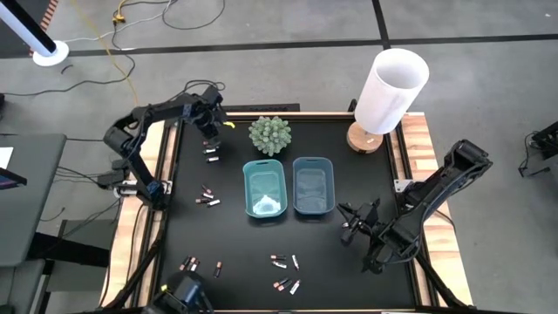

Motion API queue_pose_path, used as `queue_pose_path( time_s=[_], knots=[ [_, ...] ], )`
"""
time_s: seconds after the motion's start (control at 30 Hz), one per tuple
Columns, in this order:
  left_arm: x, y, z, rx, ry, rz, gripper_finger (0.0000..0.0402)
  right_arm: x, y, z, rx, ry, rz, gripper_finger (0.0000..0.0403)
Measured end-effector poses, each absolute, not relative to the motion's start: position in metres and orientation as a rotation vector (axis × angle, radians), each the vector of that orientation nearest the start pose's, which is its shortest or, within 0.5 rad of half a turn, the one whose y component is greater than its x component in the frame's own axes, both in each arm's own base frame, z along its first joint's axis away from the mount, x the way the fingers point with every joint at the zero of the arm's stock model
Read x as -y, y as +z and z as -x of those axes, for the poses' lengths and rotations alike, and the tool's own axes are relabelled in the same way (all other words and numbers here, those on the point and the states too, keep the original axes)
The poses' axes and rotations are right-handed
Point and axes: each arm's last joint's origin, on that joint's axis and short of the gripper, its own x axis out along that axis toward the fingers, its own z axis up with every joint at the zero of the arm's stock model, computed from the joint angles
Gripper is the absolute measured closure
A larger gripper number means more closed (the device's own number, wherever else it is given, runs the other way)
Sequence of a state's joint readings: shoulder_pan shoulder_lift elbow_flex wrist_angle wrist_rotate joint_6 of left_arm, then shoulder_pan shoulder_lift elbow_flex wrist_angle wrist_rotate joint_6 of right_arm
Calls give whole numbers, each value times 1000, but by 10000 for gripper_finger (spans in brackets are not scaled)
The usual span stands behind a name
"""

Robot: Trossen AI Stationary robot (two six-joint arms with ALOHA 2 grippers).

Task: Sort batteries
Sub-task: Put the black battery into the green bin

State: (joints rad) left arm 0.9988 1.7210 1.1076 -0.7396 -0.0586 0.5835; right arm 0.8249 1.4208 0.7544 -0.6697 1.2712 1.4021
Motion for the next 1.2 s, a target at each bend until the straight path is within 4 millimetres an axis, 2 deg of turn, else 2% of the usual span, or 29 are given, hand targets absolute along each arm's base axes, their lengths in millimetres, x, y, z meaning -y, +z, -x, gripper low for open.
queue_pose_path(
  time_s=[0.3, 0.6, 0.83, 1.2],
  knots=[
    [-263, 177, -165, -1459, 343, 135, 320, -149, 186, -175, -255, -680, -171, 344],
    [-261, 176, -166, -1458, 337, 127, 320, -149, 186, -175, -258, -679, -174, 344],
    [-254, 153, -161, -1467, 350, 96, 320, -149, 186, -175, -269, -677, -179, 344],
    [-256, 153, -159, -1470, 384, 88, 320, -149, 186, -176, -273, -672, -169, 344]
  ],
)
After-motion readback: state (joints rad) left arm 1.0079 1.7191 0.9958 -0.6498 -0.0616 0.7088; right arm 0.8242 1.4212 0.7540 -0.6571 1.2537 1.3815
